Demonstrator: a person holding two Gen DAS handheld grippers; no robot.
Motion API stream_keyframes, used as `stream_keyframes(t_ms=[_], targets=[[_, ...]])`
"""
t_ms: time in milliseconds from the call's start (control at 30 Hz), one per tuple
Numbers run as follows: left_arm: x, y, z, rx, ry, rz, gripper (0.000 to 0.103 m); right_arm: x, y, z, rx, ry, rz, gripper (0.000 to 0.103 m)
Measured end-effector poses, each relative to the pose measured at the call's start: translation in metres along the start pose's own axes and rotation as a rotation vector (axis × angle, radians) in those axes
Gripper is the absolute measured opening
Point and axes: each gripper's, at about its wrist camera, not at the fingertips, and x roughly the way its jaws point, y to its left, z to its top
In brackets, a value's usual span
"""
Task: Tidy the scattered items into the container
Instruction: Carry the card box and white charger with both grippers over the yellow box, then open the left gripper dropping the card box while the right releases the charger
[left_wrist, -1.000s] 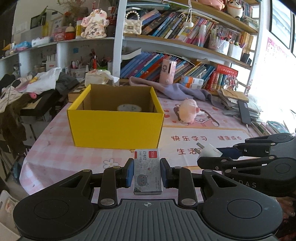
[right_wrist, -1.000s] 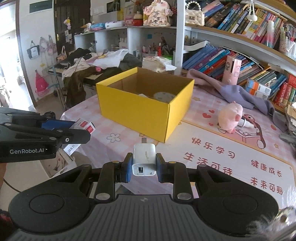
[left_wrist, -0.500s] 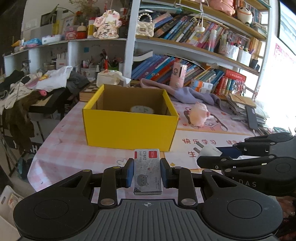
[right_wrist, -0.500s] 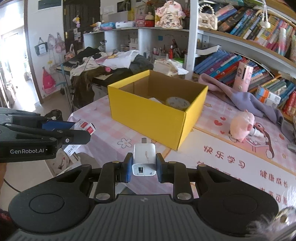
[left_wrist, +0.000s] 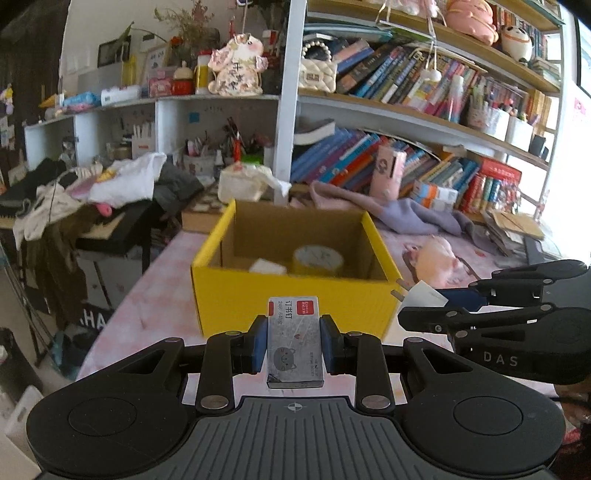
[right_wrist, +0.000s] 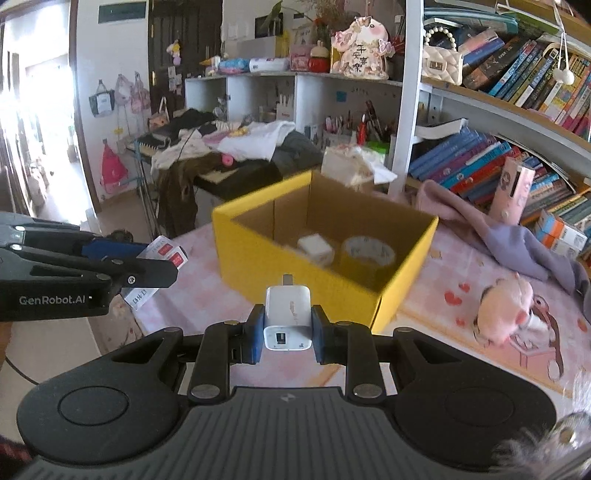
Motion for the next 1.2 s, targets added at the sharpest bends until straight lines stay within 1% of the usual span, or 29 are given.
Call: stream_keyframes(t_ms=[133, 267, 433, 533, 633, 767, 833, 933, 1033, 1100, 1200], targets=[[0.022, 0.001, 0.023, 0.027, -0.012, 0.011, 0.028, 0.020, -0.019, 0.023, 0.001, -0.029, 0.009, 0.024], [0.055, 0.000, 0.043, 0.072, -0.006, 0.023, 0.028, 0.045, -0.040, 0.042, -0.013, -0.039, 0.014, 0.024], [0.096, -0.003, 0.063, 0.101, 0.022, 0.010, 0.028, 0.081, -0.064, 0.055, -0.030, -0.007, 0.021, 0.024], [0.123, -0.007, 0.071, 0.130, 0.058, -0.009, 0.028, 0.106, -0.075, 0.058, -0.064, 0.035, 0.028, 0.024], [0.155, -0.009, 0.078, 0.167, 0.125, -0.044, 0.028, 0.133, -0.081, 0.058, -0.140, 0.091, 0.045, 0.024], [0.200, -0.014, 0.083, 0.280, 0.258, -0.071, 0.028, 0.169, -0.083, 0.059, -0.315, 0.179, 0.078, 0.024], [0.218, -0.015, 0.085, 0.312, 0.316, -0.083, 0.028, 0.185, -0.083, 0.059, -0.387, 0.230, 0.100, 0.024], [0.243, -0.013, 0.087, 0.306, 0.406, -0.109, 0.028, 0.205, -0.081, 0.059, -0.478, 0.299, 0.134, 0.024], [0.263, -0.010, 0.084, 0.297, 0.490, -0.108, 0.028, 0.220, -0.077, 0.056, -0.569, 0.347, 0.150, 0.024], [0.271, -0.009, 0.081, 0.295, 0.522, -0.105, 0.028, 0.226, -0.075, 0.053, -0.614, 0.378, 0.164, 0.024], [0.274, -0.009, 0.078, 0.297, 0.536, -0.115, 0.028, 0.230, -0.075, 0.051, -0.622, 0.392, 0.185, 0.024]])
